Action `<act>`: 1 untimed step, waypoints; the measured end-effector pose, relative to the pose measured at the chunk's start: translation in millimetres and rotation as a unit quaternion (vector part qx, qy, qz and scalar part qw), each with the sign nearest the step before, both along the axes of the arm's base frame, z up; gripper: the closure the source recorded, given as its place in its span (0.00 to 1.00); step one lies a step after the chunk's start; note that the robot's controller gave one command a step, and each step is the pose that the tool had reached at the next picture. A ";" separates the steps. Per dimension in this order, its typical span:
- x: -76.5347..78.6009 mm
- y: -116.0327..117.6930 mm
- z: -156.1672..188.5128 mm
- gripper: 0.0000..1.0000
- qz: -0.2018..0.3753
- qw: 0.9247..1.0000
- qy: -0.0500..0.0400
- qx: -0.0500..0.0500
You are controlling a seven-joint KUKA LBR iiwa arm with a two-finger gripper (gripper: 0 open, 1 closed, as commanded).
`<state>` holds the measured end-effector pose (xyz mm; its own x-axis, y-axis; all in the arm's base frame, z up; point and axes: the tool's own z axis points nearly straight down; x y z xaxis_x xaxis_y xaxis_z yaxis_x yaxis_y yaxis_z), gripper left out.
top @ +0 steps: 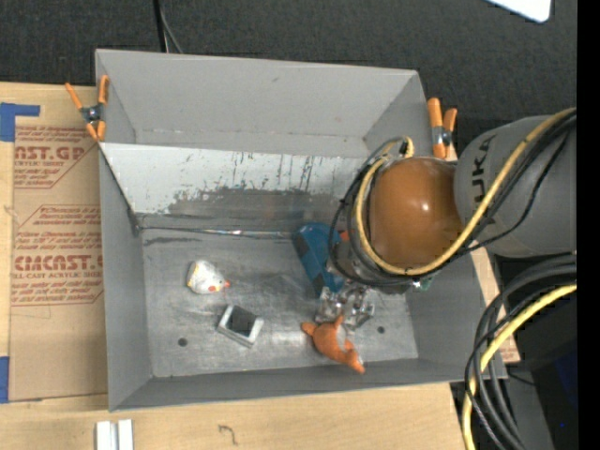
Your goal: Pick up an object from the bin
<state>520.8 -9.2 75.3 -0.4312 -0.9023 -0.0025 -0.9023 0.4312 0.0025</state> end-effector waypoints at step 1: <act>-2.6 0.0 18.7 1.00 0.000 1.000 0.004 0.000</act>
Offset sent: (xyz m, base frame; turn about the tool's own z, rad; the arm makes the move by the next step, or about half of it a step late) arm 0.0000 0.0001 0.0215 0.0000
